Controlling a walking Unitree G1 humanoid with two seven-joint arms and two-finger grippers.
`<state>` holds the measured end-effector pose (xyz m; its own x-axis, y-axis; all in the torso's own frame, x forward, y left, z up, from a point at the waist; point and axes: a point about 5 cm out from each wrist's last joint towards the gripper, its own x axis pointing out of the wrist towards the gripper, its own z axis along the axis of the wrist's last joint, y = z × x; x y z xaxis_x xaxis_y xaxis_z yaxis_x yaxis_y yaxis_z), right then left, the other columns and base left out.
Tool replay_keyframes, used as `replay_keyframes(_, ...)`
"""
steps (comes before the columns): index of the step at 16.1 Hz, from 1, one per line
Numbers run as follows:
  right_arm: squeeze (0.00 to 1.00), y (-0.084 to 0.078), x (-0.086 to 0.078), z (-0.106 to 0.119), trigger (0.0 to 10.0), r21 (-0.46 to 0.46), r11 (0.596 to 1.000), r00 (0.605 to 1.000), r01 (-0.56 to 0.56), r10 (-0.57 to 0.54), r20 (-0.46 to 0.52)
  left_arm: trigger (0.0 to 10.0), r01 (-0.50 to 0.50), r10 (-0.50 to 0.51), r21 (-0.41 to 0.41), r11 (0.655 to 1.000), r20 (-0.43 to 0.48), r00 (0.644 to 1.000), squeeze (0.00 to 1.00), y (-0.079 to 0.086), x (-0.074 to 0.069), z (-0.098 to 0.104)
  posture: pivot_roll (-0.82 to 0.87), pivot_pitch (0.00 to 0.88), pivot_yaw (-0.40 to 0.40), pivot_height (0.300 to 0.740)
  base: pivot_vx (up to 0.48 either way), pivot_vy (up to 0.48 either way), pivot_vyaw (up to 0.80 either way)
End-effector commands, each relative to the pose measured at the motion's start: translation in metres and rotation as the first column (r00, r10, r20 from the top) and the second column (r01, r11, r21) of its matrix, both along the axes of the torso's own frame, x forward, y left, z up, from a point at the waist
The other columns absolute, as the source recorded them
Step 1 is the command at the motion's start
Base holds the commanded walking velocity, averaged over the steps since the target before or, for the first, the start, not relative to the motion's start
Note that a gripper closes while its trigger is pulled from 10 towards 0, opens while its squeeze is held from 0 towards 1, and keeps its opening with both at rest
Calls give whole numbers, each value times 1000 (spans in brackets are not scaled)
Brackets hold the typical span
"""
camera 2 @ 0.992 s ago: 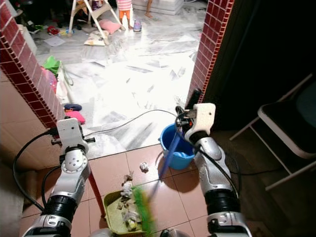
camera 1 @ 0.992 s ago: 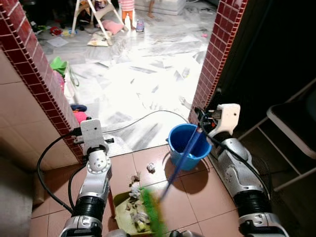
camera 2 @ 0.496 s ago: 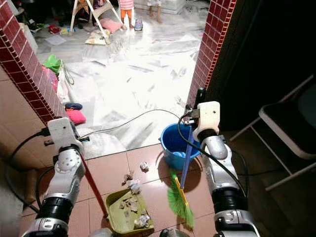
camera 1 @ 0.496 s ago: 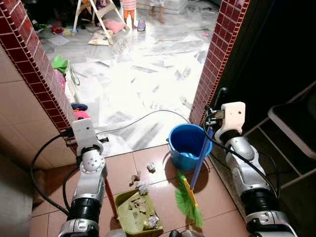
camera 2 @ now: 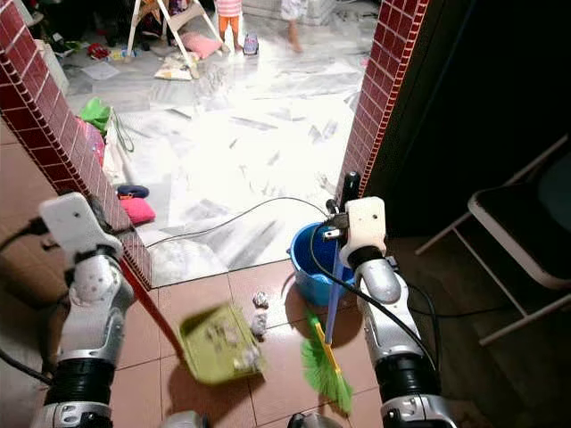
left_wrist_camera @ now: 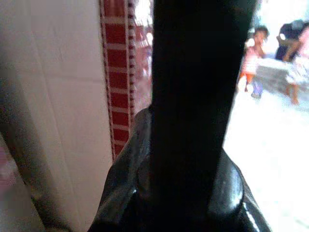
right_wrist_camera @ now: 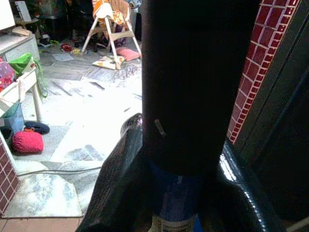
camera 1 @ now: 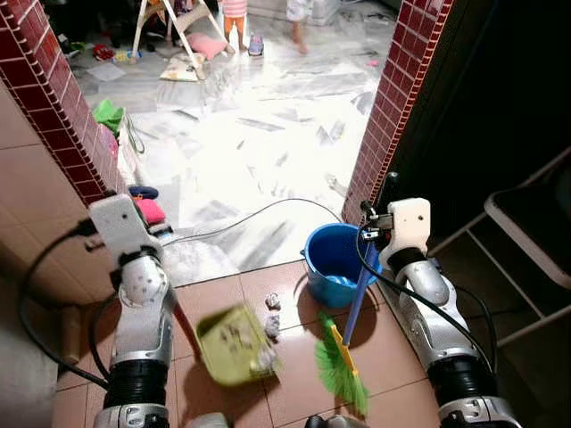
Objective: Sweep floor
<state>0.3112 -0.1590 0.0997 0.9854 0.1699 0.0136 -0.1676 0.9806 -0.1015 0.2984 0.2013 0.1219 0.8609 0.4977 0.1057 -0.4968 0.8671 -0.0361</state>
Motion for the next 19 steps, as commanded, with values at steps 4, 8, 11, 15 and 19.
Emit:
replay_keyframes(4,0,0,-1,0,10000,-25,1000,1000,10,-10,14,10000,-91,85,111,990,59,995,0,16,1,23,-51,0,-31,740,0,0,0)
replay_keyframes(8,0,0,-1,-1,10000,-25,1000,1000,12,-11,14,10000,-77,69,143,987,59,996,0,12,0,24,-49,0,-31,740,0,0,0)
replay_keyframes(11,0,2,-2,-2,10000,-23,1000,1000,11,-10,14,10000,-75,68,105,992,75,995,0,13,0,26,-46,0,-31,740,0,0,0)
replay_keyframes(15,0,3,-3,-4,10000,-22,1000,1000,10,-10,6,10000,-14,15,-27,1000,28,999,0,8,3,14,-47,0,-28,740,0,0,0)
replay_keyframes(19,0,2,-5,-6,10000,-20,1000,1000,15,-15,2,10000,22,-22,-1,1000,-11,1000,0,-1,-3,4,-47,0,-25,740,0,0,0)
